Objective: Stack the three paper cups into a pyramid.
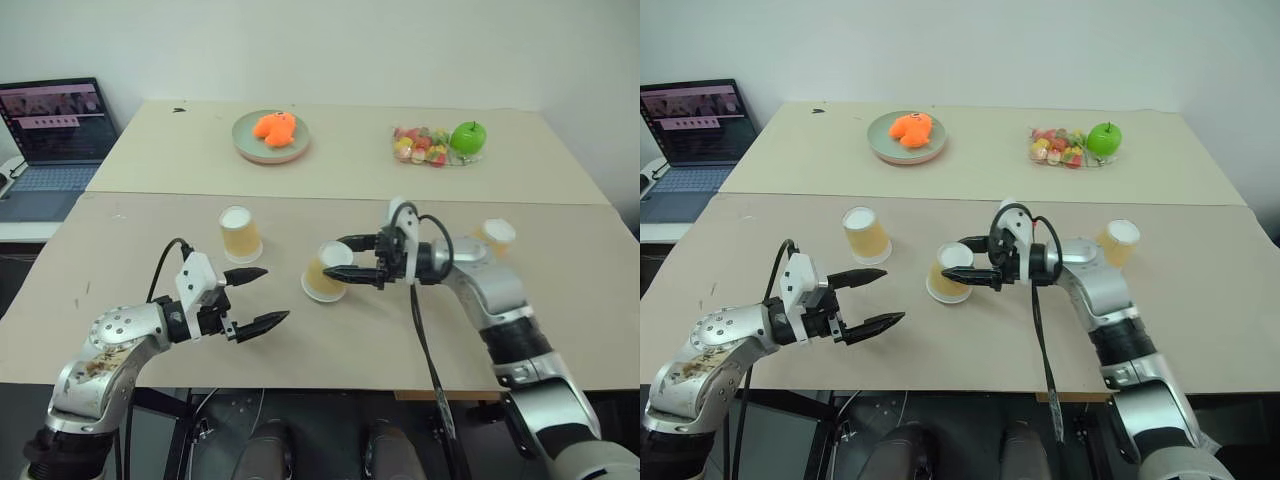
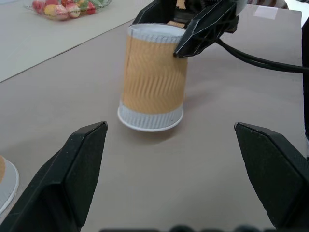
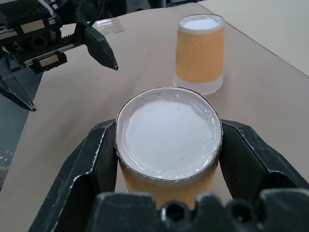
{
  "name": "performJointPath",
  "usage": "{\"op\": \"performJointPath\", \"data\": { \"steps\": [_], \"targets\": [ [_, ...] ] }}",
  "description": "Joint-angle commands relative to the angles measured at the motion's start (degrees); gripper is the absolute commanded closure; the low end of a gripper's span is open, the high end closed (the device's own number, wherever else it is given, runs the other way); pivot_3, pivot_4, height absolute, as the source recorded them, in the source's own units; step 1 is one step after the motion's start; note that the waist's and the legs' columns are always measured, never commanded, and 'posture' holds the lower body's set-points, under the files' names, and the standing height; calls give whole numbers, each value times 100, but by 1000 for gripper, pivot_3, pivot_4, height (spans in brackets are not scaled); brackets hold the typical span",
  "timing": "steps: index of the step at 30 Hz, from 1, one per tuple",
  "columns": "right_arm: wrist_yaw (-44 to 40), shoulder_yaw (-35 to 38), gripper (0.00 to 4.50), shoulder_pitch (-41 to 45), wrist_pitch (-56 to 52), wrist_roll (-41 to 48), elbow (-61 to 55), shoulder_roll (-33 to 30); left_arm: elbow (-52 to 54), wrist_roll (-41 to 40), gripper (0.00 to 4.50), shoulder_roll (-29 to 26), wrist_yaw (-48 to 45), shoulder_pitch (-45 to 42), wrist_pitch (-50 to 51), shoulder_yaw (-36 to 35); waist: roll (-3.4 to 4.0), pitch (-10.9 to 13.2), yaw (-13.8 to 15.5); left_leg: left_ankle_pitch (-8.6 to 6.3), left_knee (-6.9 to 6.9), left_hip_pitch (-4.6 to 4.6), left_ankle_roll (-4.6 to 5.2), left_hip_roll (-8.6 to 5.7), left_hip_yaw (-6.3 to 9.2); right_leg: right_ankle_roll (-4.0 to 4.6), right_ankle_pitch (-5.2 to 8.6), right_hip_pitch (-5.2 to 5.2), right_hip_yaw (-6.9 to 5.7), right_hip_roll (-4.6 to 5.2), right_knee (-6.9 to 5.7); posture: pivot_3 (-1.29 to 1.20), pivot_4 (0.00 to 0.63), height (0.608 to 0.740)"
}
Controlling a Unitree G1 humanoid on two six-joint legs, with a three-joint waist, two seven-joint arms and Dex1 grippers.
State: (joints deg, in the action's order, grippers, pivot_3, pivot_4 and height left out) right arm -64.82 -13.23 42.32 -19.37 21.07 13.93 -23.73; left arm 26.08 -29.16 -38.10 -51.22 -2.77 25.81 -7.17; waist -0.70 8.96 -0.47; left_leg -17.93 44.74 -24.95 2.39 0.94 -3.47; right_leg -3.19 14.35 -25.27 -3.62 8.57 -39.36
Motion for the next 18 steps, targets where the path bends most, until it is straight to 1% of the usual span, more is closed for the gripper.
{"op": "performJointPath", "data": {
  "steps": [1, 4, 8, 10, 12, 13, 18],
  "targets": [
    [-348, -45, 1744, 449, 595, -233, 648, 226, 508, -133, 0, -26, 267, 211, 71, -276, 1, 1, -1, 0, 0, -1, 0, 0, 0, 0, 0, 0, -1, 0, 0, 0, 150, 673],
    [-564, -61, 1744, 764, 921, -399, 1264, 415, 690, -200, 0, 1, 446, 350, 130, -376, 1, 3, -21, 2, 1, 0, -4, 0, 0, 0, 0, 0, 1, 1, -2, 0, 150, 673],
    [-717, -11, 1744, 975, 1251, -572, 1855, 543, 787, -247, 0, -11, 559, 436, 154, -414, 2, 4, -30, 8, 0, -1, -14, -1, 1, 1, 0, -5, -1, 0, -8, 0, 150, 673],
    [-747, 20, 744, 1056, 1358, -638, 2109, 575, 829, -251, 0, -15, 607, 461, 155, -414, 3, 4, -46, 8, 0, -1, -15, -4, -2, 1, 0, -5, 2, 0, -8, 0, 150, 673],
    [-707, 68, 132, 1107, 1366, -684, 2242, 597, 833, -262, 0, -16, 632, 443, 155, -392, 3, 4, -41, 9, 0, -1, -16, -3, -2, 1, 0, -6, 1, 0, -9, 0, 150, 673],
    [-746, 110, 48, 1111, 1195, -630, 2199, 569, 815, -281, 0, -8, 623, 399, 156, -356, 3, 5, -39, 10, 0, -1, -18, -2, -1, 1, 0, -8, 0, 0, -12, 0, 150, 673],
    [-767, 532, 48, 914, 209, -199, 1553, 246, 538, -275, 0, -4, 461, 1, 114, -85, 4, 6, -20, 14, 1, -20, -25, -2, 0, 3, 0, -28, 2, 6, -25, 0, 150, 673]
  ]
}}
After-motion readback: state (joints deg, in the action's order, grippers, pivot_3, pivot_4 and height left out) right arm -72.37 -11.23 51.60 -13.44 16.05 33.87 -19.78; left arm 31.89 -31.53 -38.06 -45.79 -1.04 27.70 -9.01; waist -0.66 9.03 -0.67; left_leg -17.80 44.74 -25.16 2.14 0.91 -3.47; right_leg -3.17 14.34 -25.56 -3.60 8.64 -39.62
